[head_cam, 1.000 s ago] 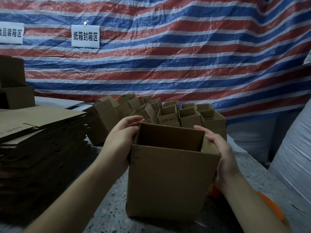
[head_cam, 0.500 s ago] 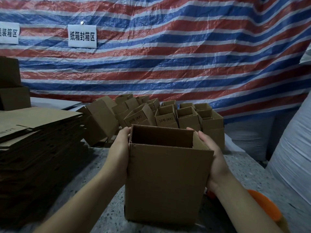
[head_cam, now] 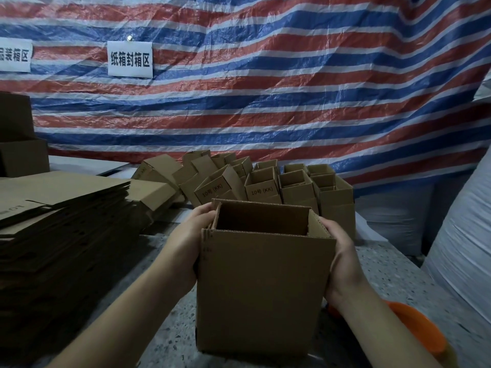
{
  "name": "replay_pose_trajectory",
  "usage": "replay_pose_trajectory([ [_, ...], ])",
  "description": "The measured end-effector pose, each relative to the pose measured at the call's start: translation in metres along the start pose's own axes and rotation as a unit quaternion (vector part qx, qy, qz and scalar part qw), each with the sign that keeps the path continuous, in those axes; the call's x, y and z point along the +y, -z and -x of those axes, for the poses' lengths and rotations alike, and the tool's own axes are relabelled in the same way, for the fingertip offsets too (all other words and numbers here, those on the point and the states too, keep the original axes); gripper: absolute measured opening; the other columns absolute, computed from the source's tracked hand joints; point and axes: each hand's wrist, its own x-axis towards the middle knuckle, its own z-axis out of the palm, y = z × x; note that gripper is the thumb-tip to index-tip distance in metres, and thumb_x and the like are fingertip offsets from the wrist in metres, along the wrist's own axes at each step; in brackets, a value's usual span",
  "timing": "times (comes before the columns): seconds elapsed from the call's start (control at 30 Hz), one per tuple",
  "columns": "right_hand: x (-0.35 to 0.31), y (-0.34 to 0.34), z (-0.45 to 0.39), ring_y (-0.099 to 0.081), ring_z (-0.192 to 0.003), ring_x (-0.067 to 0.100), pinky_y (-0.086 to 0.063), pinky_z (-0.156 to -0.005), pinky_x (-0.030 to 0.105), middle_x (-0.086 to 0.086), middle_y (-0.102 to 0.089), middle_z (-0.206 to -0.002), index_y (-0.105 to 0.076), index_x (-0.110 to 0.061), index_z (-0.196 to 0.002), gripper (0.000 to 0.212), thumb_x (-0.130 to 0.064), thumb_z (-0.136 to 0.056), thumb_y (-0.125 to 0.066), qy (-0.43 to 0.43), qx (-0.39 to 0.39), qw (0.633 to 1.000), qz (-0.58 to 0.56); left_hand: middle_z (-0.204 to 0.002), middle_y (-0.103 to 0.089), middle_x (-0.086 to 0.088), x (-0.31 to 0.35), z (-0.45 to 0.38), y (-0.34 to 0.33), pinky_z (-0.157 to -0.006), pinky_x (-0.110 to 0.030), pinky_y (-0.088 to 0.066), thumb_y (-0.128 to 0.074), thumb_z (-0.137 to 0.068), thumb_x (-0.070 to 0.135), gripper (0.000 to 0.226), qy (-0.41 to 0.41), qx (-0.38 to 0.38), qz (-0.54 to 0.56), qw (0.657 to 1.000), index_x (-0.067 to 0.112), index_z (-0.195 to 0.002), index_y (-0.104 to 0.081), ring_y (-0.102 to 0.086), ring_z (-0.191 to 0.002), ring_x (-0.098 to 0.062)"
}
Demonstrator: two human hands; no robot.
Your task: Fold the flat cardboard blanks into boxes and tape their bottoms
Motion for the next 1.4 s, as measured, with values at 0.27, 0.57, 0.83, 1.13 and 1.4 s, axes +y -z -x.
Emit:
replay_pose_trajectory([
  [0.27,-0.001,-0.002,0.001,-0.075,-0.083,0.018,-0.059,-0.061,0.028,0.009,-0.077,-0.092,-0.08,-0.028,-0.094,0.052,-0.043,-0.103,-0.031,-0.005,0.004,1.0,0.007,-0.102,-0.072,-0.006,-0.006,-0.004,0.011,-0.047,-0.028,-0.056,-0.072,-0.076,0.011,0.042,-0.01,-0.068,-0.015,0.998,0.026,-0.114,-0.061,-0.073,-0.069,-0.024],
  [0.57,0.001,0.004,0.001,-0.075,-0.082,0.02,-0.058,-0.06,0.028,0.01,-0.077,-0.089,-0.081,-0.025,-0.096,0.054,-0.048,-0.103,-0.033,-0.021,0.004,1.0,0.011,-0.089,-0.075,-0.005,-0.008,-0.006,0.011,-0.044,-0.027,-0.054,-0.072,-0.059,0.014,0.058,-0.014,-0.077,-0.009,0.997,0.022,-0.116,-0.062,-0.07,-0.062,-0.024],
  [0.83,0.0,0.008,-0.003,-0.074,-0.099,0.026,-0.061,-0.067,0.031,0.01,-0.075,-0.113,-0.061,-0.026,-0.133,0.052,-0.04,-0.083,-0.058,-0.044,-0.01,0.997,0.068,-0.105,-0.064,-0.01,-0.008,-0.005,0.009,-0.044,-0.027,-0.055,-0.065,-0.083,-0.003,0.045,0.003,-0.028,0.011,1.0,0.028,-0.114,-0.053,-0.071,-0.06,-0.021],
  [1.13,-0.001,0.008,-0.007,-0.075,-0.096,0.031,-0.061,-0.065,0.031,0.014,-0.075,-0.111,-0.054,-0.026,-0.136,0.075,-0.02,-0.065,-0.079,-0.054,-0.033,0.995,0.081,-0.084,-0.071,-0.017,0.0,0.0,0.015,-0.049,-0.027,-0.055,-0.062,-0.088,-0.002,0.012,-0.007,-0.058,-0.096,0.994,0.007,-0.09,-0.069,-0.067,-0.065,-0.025],
  [1.4,0.0,0.01,-0.009,-0.074,-0.098,0.032,-0.061,-0.067,0.033,0.014,-0.074,-0.112,-0.053,-0.026,-0.137,0.063,-0.007,-0.08,-0.071,-0.055,-0.032,0.995,0.082,-0.113,-0.073,-0.003,0.01,-0.016,0.04,-0.092,-0.035,-0.05,-0.043,-0.075,0.079,0.076,0.001,-0.196,-0.255,0.947,0.021,-0.113,-0.073,-0.069,-0.107,-0.016],
])
